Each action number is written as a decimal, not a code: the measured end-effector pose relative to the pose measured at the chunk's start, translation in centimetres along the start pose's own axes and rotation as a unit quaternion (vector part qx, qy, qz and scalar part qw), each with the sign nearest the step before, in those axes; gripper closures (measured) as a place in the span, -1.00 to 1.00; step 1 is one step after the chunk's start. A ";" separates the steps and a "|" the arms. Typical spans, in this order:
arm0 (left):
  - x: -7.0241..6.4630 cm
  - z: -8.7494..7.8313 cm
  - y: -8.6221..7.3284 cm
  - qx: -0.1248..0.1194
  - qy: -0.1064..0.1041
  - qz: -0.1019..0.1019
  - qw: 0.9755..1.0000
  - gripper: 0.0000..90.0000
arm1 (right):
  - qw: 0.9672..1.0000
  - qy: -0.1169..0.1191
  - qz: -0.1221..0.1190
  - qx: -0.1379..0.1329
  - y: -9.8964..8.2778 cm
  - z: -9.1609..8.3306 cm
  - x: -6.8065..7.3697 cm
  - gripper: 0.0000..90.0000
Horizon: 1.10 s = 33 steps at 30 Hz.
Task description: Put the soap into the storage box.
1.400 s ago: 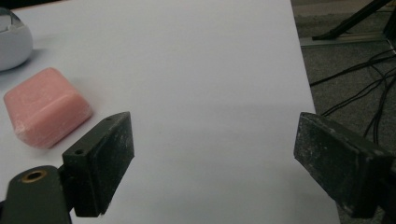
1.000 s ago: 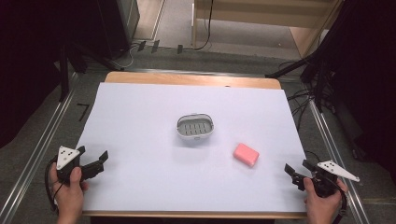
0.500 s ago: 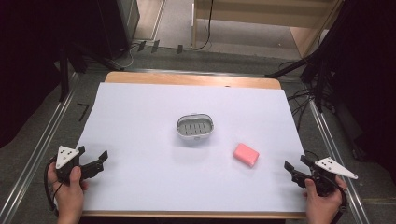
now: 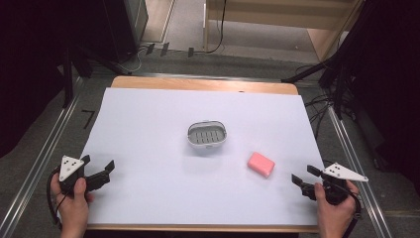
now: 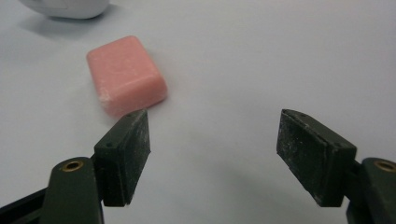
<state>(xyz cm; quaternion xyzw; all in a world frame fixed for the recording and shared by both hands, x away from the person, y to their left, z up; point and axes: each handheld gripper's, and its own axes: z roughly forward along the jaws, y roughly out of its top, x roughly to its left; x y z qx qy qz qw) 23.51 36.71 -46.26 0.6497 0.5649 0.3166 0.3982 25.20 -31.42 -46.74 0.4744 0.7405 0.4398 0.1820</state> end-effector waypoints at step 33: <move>-0.1 0.8 0.3 0.039 0.024 -0.003 0.999 -0.70 | 0.984 0.077 -0.098 0.129 5.7 6.1 3.1 -0.70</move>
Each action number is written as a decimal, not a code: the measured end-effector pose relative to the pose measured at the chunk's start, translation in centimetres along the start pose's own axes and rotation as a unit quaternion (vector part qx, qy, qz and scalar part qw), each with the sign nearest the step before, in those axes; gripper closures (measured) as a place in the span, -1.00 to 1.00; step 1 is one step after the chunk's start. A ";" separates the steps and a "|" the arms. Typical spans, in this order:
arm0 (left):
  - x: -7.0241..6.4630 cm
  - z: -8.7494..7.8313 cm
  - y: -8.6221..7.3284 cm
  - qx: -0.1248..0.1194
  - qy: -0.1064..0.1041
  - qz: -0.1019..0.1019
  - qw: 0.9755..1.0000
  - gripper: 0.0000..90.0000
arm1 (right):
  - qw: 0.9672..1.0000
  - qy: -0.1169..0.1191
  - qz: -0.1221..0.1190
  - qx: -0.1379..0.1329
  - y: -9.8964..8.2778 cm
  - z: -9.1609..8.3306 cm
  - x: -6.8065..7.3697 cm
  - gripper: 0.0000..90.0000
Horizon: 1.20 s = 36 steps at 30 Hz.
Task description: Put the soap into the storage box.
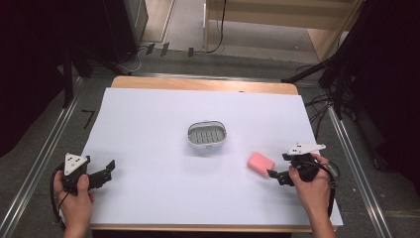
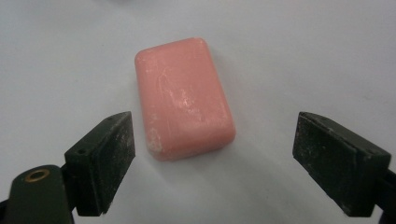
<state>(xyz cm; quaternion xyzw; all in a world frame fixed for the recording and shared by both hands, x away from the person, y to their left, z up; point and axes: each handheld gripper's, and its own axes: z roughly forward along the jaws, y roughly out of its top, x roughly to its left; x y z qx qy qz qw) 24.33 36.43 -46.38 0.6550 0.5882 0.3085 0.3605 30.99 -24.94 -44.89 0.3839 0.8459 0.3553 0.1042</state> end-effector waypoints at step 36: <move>-0.4 0.1 0.0 0.006 0.004 0.017 1.000 -0.70 | 0.989 0.026 -0.085 0.117 4.6 5.0 1.8 -0.20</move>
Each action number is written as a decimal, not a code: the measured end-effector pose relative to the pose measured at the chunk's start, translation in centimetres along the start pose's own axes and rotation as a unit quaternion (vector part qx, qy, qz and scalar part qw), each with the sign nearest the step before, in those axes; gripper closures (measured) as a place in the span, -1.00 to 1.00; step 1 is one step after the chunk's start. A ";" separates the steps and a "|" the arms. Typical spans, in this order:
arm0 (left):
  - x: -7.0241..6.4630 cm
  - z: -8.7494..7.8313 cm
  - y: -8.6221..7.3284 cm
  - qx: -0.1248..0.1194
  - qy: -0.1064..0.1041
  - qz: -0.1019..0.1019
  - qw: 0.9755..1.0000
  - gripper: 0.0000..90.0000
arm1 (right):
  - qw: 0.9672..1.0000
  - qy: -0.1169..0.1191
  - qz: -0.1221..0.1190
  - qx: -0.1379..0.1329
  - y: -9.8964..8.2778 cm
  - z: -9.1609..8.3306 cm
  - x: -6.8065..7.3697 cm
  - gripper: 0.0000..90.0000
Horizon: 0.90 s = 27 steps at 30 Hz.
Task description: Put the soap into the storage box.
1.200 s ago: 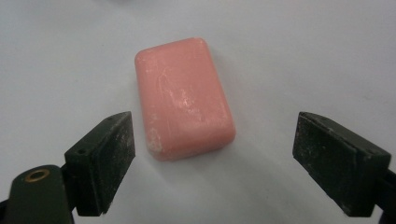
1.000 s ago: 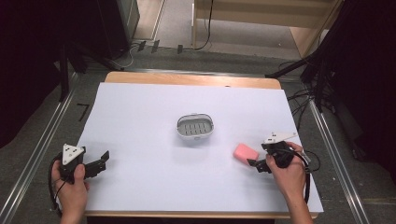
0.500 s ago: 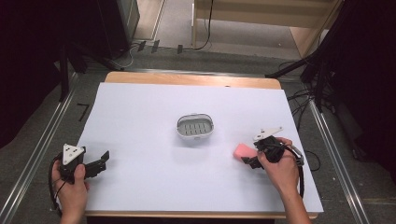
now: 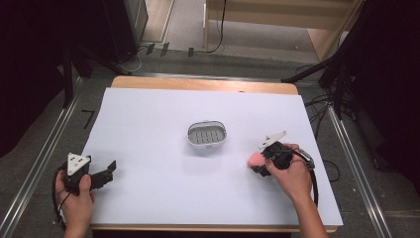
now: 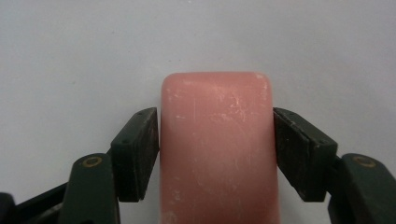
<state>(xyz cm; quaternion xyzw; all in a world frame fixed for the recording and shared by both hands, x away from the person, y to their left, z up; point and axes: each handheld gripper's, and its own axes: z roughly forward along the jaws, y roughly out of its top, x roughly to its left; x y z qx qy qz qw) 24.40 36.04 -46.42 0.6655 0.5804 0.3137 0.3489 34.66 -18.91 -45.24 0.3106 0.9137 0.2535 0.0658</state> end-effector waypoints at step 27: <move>0.1 -0.2 -0.1 -0.012 -0.008 0.003 1.000 -0.70 | 0.999 0.013 -0.033 0.020 0.6 -0.2 -0.2 -0.15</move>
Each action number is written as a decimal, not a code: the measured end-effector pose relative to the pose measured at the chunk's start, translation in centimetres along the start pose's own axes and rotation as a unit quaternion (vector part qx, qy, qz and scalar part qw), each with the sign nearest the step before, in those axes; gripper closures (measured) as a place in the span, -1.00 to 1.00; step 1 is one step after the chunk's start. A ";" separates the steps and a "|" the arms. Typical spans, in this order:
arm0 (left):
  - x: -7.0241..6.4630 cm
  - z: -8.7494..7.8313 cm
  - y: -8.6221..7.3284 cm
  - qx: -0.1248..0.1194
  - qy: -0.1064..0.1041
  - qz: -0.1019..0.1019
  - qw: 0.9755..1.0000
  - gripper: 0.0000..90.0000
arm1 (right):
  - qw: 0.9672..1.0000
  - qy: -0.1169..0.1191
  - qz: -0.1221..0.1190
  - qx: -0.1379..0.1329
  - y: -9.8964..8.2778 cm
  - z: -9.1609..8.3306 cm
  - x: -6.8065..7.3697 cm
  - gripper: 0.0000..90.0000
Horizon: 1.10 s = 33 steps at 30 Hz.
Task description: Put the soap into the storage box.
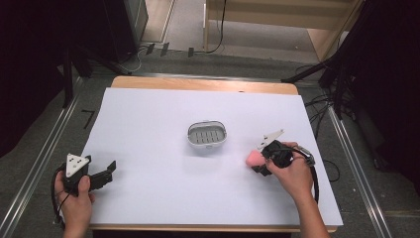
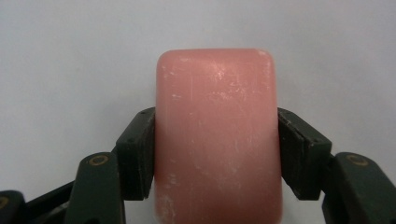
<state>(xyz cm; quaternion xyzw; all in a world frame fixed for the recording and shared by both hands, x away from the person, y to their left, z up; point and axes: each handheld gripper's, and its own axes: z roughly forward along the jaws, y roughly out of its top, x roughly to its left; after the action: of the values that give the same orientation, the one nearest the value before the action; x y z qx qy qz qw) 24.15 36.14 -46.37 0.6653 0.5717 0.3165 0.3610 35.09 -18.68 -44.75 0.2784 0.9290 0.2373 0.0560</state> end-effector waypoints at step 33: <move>0.2 0.1 0.1 0.005 -0.009 -0.005 1.000 -0.70 | 0.993 0.038 -0.107 -0.018 8.9 -0.4 -0.2 -0.15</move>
<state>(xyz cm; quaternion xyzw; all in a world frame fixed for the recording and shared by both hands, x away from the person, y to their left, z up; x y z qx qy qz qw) 24.28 36.33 -46.38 0.6667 0.5735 0.3058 0.3648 39.53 -12.41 -40.21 0.1669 0.9504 0.2575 0.0504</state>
